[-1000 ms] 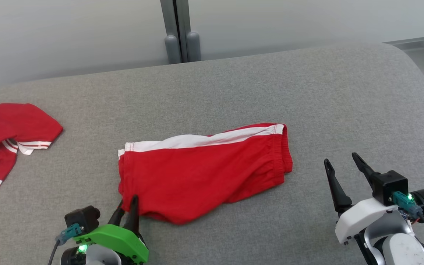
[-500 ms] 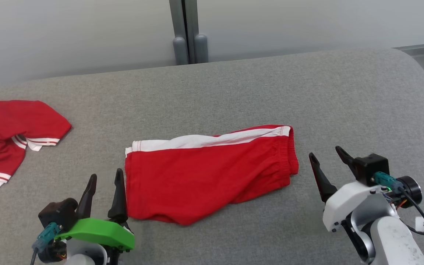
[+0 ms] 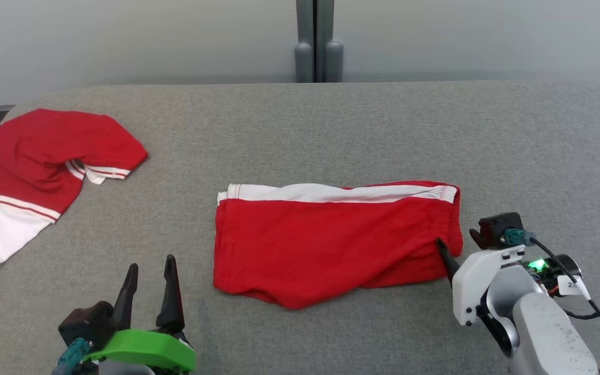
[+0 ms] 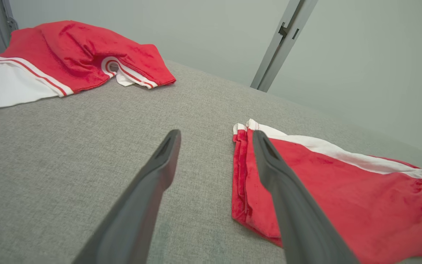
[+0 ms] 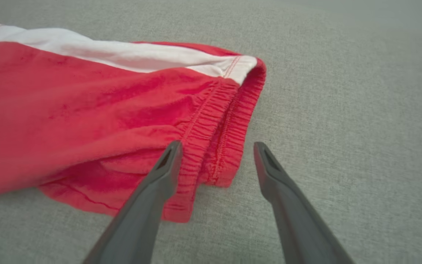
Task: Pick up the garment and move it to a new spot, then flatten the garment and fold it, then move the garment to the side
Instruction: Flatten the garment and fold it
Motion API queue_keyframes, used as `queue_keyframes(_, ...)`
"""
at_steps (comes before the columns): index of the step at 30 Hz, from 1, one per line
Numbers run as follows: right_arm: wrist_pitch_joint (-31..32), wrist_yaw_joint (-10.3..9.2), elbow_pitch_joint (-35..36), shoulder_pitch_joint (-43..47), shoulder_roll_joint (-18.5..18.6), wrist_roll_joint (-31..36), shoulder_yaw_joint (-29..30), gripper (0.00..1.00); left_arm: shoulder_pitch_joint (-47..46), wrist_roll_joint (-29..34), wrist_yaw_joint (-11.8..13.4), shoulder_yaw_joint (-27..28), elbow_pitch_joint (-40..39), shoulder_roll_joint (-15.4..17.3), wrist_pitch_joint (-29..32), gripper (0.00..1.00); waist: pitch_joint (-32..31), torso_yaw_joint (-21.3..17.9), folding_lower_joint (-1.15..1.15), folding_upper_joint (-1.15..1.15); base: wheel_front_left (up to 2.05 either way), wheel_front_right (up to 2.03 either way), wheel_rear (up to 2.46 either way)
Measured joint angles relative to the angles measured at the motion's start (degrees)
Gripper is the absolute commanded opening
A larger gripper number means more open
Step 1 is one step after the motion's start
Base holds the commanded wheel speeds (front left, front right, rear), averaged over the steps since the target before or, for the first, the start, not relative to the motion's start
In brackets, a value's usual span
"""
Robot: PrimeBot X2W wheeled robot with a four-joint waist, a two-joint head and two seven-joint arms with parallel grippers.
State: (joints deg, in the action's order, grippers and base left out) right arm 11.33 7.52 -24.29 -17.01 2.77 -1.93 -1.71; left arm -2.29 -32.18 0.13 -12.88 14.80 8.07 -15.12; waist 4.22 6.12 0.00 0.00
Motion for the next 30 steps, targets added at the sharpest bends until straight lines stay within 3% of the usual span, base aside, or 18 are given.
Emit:
queue_keyframes(11,-0.29,0.0,-12.07,-2.23,0.0,-5.33,1.6,1.0,0.94,3.87,-2.25,4.11,-0.31,-2.16,0.0,1.0,0.17,3.04,0.0,0.0,0.0,0.0,0.0)
queue_keyframes(13,-0.29,0.0,-13.4,-2.96,0.08,-7.33,0.1,0.5,0.99,4.46,-2.69,4.39,-0.37,-2.69,0.0,1.0,0.05,2.95,0.0,0.0,0.0,0.0,0.0)
queue_keyframes(14,-0.29,0.0,-13.91,-3.26,0.08,-8.06,-0.47,0.35,1.02,4.71,-2.75,4.49,-0.41,-2.91,0.0,1.0,0.01,2.87,0.0,0.0,0.0,0.0,0.0)
queue_keyframes(15,-0.3,0.0,-14.46,-3.69,0.08,-8.9,-1.14,0.31,1.04,4.99,-3.12,4.53,-0.42,-3.11,0.0,1.0,-0.04,2.74,0.0,0.0,0.0,0.0,0.0)
queue_keyframes(18,-0.78,0.0,-16.16,-4.85,0.12,-10.04,-2.64,0.0,1.05,5.94,-3.5,4.55,-0.44,-3.55,0.0,1.0,-0.21,2.34,0.0,0.0,0.0,0.0,0.0)
queue_keyframes(24,-2.34,0.0,-19.05,-7.12,0.0,-12.59,-4.43,0.0,1.13,7.35,-4.17,4.07,-0.79,-4.13,0.0,1.0,-0.79,1.38,0.0,0.0,0.0,0.0,0.0)
queue_keyframes(30,-3.28,0.01,-20.0,-8.66,0.54,-11.51,-1.81,0.0,1.93,7.92,-4.49,3.82,-1.2,-4.6,-0.01,1.0,-1.62,-0.49,0.0,0.0,0.0,0.0,0.0)
